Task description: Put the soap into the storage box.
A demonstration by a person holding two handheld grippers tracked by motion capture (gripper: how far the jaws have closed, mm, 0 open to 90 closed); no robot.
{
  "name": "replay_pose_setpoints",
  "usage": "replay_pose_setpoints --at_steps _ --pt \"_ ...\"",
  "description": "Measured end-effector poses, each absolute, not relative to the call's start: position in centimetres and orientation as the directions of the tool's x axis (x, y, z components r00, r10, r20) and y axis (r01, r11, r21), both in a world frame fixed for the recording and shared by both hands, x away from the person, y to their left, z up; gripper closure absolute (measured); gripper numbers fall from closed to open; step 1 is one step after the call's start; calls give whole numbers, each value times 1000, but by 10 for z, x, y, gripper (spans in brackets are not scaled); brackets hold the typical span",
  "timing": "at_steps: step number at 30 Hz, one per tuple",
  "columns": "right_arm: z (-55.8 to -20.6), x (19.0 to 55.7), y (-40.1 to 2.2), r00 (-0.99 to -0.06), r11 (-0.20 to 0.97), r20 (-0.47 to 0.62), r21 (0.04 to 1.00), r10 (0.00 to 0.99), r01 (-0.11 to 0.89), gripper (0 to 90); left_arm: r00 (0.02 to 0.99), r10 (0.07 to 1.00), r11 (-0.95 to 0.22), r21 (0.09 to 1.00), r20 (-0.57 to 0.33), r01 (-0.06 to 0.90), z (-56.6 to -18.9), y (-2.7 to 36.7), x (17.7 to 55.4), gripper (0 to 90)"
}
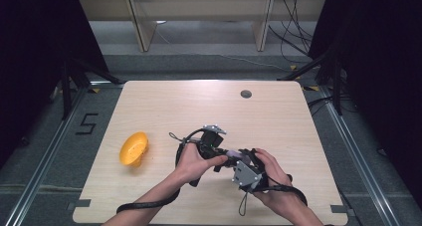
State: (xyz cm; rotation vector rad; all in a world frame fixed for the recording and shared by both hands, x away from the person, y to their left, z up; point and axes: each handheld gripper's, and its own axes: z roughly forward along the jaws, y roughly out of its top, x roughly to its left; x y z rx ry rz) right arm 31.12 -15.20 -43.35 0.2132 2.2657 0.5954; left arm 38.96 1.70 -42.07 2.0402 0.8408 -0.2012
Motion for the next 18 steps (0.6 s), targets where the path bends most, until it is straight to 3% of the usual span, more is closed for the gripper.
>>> replay_pose_setpoints --at_steps 4,8,18 --pt "-432 312 -158 -694 870 -638 492 335 -32 303 768 497 -366 705 -404 608 -419 20 389 587" --pt "-430 311 -166 -678 876 -660 480 324 -49 298 778 520 -364 732 -354 576 -415 23 385 587" --pt "-431 304 -202 -674 830 -593 556 440 52 304 768 574 -351 761 -286 546 -410 37 379 588"
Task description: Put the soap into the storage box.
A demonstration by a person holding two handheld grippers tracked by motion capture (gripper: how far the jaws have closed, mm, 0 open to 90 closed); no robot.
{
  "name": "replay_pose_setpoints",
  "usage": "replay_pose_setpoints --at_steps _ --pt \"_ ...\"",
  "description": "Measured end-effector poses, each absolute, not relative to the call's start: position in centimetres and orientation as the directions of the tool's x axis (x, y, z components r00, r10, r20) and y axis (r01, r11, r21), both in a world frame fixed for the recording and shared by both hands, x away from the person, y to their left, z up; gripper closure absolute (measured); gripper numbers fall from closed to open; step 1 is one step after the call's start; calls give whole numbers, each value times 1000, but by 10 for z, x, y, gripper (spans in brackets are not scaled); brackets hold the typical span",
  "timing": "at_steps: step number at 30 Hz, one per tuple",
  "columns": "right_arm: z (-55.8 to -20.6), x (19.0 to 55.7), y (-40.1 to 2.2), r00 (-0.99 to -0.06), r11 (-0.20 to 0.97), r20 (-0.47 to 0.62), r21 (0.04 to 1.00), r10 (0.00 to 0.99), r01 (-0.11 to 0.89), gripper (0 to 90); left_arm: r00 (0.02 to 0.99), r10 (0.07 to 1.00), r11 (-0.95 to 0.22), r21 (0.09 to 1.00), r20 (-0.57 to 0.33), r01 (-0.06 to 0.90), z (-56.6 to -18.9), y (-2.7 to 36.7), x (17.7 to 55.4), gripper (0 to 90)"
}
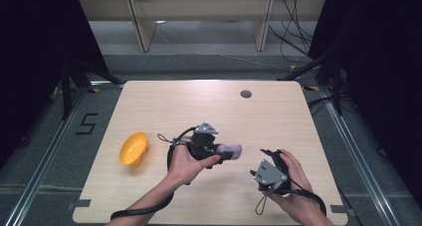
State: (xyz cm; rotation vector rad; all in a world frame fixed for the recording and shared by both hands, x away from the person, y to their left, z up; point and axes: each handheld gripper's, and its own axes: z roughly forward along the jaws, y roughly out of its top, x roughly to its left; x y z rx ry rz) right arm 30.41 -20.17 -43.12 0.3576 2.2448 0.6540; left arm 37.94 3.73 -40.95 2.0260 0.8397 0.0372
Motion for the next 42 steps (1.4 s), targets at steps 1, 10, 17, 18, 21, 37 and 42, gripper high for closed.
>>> replay_pose_setpoints --at_steps 1,10,17,18,21,37,42 --pt "-433 303 -205 -671 814 -569 574 475 89 305 765 584 -354 762 -272 542 -410 39 378 587" --pt "-439 305 -224 -662 793 -538 593 521 142 312 767 594 -349 781 -242 517 -412 54 374 587" --pt "-441 304 -227 -656 781 -521 599 546 175 325 735 630 -324 775 -251 542 -412 64 370 587" --pt "-442 304 -227 -655 778 -516 601 552 182 326 736 633 -329 777 -240 537 -412 66 370 587" --pt "-443 305 -229 -657 779 -515 600 551 182 326 743 631 -336 786 -222 520 -411 70 369 587" --pt "-446 304 -229 -653 771 -502 602 567 207 326 700 680 -286 801 -217 526 -413 103 360 587" --pt "-446 306 -229 -662 780 -508 596 551 192 326 699 689 -302 802 -191 516 -412 112 356 587"
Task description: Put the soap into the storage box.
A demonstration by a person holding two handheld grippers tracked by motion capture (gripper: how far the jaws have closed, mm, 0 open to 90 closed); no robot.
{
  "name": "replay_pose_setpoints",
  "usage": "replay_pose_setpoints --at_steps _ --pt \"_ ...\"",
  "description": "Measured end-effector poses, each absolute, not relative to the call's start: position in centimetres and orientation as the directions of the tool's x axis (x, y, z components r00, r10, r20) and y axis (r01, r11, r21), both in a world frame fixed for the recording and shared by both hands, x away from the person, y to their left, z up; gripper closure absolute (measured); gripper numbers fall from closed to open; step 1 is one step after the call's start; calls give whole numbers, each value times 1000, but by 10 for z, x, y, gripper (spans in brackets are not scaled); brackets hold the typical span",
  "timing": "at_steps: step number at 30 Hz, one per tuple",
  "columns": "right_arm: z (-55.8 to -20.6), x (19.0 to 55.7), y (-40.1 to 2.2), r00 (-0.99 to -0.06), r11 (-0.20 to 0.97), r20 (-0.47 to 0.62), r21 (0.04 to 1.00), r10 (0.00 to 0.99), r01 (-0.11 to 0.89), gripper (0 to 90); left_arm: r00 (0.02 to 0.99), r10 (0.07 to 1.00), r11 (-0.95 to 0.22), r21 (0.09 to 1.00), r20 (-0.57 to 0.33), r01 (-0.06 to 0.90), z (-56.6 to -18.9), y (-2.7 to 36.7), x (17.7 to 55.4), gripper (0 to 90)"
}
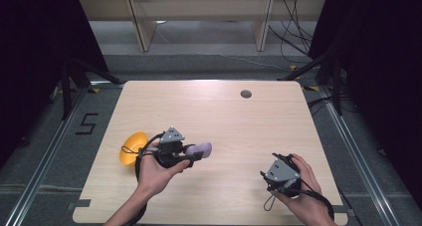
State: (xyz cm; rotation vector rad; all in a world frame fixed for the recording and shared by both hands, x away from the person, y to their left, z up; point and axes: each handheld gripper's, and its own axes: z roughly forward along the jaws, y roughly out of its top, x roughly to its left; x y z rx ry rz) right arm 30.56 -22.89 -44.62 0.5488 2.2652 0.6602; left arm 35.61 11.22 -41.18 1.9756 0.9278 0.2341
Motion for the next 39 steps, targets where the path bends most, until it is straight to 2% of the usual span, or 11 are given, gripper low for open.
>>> replay_pose_setpoints --at_steps 13,39 --pt "-447 304 -228 -659 772 -494 599 567 215 324 670 714 -261 810 -203 524 -410 131 351 587" --pt "-448 306 -227 -662 784 -509 588 550 199 322 602 774 -187 838 -196 513 -403 174 346 587"
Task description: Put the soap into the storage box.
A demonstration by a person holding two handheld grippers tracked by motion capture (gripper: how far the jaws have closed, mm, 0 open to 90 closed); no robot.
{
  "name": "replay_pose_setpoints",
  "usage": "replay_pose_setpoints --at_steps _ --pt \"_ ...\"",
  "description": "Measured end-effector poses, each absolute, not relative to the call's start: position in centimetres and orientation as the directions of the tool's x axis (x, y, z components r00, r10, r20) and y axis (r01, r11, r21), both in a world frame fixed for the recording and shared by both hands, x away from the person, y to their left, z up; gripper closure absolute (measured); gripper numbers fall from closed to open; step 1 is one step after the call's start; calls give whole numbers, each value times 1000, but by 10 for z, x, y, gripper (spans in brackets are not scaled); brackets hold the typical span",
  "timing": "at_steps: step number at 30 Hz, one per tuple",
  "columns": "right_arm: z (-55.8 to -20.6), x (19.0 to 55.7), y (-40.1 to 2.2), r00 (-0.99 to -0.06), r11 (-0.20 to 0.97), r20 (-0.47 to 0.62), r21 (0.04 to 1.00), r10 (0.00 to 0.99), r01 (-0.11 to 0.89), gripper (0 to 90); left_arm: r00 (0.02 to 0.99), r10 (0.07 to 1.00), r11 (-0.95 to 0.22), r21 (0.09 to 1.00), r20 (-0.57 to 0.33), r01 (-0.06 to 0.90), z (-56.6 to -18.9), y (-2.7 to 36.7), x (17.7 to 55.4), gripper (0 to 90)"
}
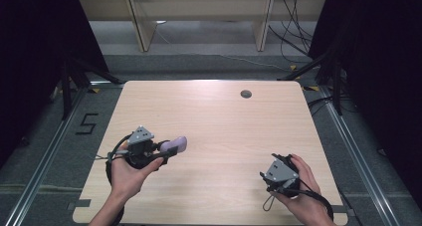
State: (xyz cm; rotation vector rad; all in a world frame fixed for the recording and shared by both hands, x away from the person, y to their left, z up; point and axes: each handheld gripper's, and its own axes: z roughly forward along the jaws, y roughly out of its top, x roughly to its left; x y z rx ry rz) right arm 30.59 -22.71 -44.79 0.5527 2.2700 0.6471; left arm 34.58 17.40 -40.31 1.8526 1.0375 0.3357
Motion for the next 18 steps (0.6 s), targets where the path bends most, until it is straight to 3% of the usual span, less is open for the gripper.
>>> replay_pose_setpoints --at_steps 18 --pt "-449 305 -226 -663 783 -503 586 555 211 322 558 806 -131 859 -198 495 -398 199 340 588"
